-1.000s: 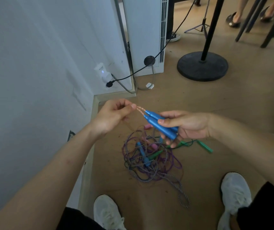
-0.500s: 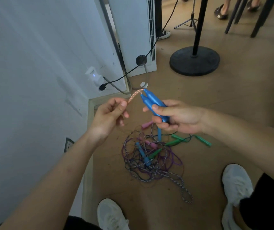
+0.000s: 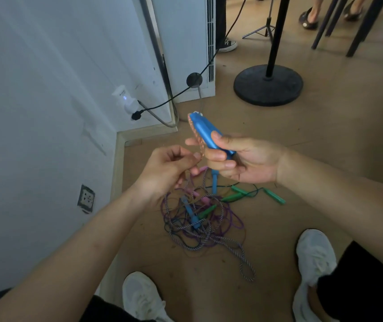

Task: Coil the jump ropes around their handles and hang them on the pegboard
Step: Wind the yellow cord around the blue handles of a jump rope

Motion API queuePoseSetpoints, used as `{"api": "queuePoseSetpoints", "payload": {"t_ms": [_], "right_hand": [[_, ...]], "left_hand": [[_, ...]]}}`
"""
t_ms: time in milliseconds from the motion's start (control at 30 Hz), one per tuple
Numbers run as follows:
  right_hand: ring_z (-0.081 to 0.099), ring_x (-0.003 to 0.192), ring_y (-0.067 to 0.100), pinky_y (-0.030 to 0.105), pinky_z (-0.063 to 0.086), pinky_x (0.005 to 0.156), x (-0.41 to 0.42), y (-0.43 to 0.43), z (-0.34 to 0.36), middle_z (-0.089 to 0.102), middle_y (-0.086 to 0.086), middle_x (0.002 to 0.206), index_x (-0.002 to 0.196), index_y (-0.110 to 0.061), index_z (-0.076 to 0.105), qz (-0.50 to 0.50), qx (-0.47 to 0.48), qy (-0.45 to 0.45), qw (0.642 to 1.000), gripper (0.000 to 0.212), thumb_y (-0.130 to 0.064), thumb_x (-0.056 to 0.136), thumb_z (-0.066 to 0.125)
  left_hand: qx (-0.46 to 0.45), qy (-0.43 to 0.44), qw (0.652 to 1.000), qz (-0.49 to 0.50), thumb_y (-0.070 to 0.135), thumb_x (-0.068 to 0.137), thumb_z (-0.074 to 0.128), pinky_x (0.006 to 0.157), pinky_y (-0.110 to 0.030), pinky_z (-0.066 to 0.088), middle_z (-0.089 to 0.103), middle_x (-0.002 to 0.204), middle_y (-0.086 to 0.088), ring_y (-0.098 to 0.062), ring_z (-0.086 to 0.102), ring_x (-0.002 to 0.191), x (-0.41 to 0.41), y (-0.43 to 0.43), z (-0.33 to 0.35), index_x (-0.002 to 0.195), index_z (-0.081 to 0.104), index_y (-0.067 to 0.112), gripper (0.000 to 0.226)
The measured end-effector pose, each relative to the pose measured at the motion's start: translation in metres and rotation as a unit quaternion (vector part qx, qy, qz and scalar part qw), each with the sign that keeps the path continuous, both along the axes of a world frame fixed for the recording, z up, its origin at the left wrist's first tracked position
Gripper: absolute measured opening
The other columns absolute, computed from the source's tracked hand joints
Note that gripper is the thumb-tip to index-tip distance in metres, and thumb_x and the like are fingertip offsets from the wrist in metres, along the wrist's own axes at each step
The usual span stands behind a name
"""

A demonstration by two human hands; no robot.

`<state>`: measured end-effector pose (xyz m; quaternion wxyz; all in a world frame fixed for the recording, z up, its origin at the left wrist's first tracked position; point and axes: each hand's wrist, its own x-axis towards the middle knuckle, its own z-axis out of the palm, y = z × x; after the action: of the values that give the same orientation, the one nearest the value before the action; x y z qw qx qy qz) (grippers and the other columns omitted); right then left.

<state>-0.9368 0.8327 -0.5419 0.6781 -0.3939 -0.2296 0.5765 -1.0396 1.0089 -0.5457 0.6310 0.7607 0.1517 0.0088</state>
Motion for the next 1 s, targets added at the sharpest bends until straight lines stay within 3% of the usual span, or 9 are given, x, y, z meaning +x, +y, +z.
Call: {"api": "queuePoseSetpoints", "payload": {"t_ms": [167,233,333,567,667,767,800,867,1000], "right_hand": [[0.04,0.052,0.006,0.014,0.024,0.038,0.004,-0.007,0.005,0.048,-0.002,0.069,0.12,-0.009,0.048,-0.022,-0.108,-0.109,0.988,0.027,-0.025,0.097,0.049],[0.043,0.052,0.008,0.015,0.027,0.036,0.007,-0.009,0.003,0.051,0.002,0.07,0.112,-0.009,0.048,-0.031,-0.161,-0.182,0.97,0.018,-0.02,0.099,0.052],[0.046,0.052,0.011,0.017,0.03,0.036,0.012,-0.011,-0.002,0.055,0.005,0.071,0.107,-0.013,0.05,-0.053,-0.231,-0.294,0.926,0.011,-0.018,0.1,0.056],[0.052,0.058,0.01,0.024,0.041,0.053,0.019,-0.014,-0.012,0.064,0.005,0.074,0.108,-0.016,0.056,-0.049,-0.319,-0.453,0.831,0.016,-0.022,0.096,0.063],[0.062,0.068,0.015,0.031,0.046,0.065,0.014,-0.01,-0.019,0.07,0.007,0.079,0.109,-0.009,0.056,0.03,-0.352,-0.52,0.778,0.021,-0.022,0.095,0.064],[0.066,0.079,0.029,0.037,0.049,0.069,0.004,-0.004,-0.026,0.068,0.01,0.086,0.101,-0.01,0.055,0.101,-0.348,-0.573,0.735,0.017,-0.022,0.095,0.065],[0.062,0.075,0.026,0.03,0.046,0.065,0.0,-0.003,-0.027,0.063,0.003,0.082,0.093,-0.017,0.054,0.117,-0.339,-0.585,0.728,0.013,-0.024,0.095,0.065],[0.046,0.063,0.007,0.014,0.035,0.055,-0.013,-0.001,-0.022,0.044,-0.015,0.074,0.078,-0.032,0.04,0.149,-0.321,-0.608,0.711,0.03,-0.026,0.095,0.064],[0.041,0.06,0.004,0.021,0.028,0.054,-0.029,-0.002,-0.02,0.045,-0.012,0.071,0.088,-0.02,0.055,0.141,-0.282,-0.641,0.7,0.03,-0.047,0.089,0.067]], "left_hand": [[0.014,0.02,1.0,-0.011,0.017,0.093,0.069,0.039,-0.02,0.04,0.069,0.063,-0.001,-0.008,0.048,0.04,-0.001,0.005,0.001,0.087,0.066,0.009,0.011],[0.108,0.021,0.992,-0.055,0.019,0.092,0.071,0.045,-0.021,0.045,0.068,0.061,0.003,-0.007,0.052,0.044,-0.004,0.011,-0.001,0.09,0.067,0.012,0.008],[0.305,0.017,0.945,-0.116,0.028,0.088,0.075,0.053,-0.025,0.044,0.065,0.058,0.015,0.0,0.053,0.048,-0.009,0.026,-0.006,0.088,0.07,0.025,0.006],[0.418,0.009,0.902,-0.109,0.031,0.086,0.077,0.063,-0.031,0.044,0.062,0.067,0.011,-0.005,0.057,0.063,-0.012,0.041,-0.001,0.083,0.069,0.026,0.01],[0.383,-0.027,0.912,-0.148,0.032,0.083,0.08,0.065,-0.032,0.052,0.07,0.072,0.007,-0.013,0.064,0.066,-0.014,0.034,0.003,0.081,0.073,0.024,0.011],[0.328,-0.061,0.925,-0.184,0.025,0.086,0.078,0.054,-0.02,0.042,0.066,0.065,0.006,-0.006,0.055,0.055,-0.014,0.026,0.001,0.083,0.074,0.021,0.007],[0.315,-0.073,0.928,-0.185,0.023,0.087,0.077,0.054,-0.017,0.04,0.065,0.064,0.007,-0.004,0.053,0.054,-0.013,0.025,-0.001,0.084,0.073,0.02,0.006],[0.301,-0.089,0.933,-0.177,0.023,0.088,0.075,0.056,-0.012,0.039,0.065,0.065,0.01,0.001,0.054,0.056,-0.012,0.025,-0.004,0.085,0.073,0.022,0.004],[0.284,-0.101,0.94,-0.159,0.021,0.089,0.074,0.06,-0.007,0.04,0.068,0.067,0.011,0.004,0.06,0.06,-0.008,0.022,-0.012,0.088,0.075,0.022,0.001]]}}
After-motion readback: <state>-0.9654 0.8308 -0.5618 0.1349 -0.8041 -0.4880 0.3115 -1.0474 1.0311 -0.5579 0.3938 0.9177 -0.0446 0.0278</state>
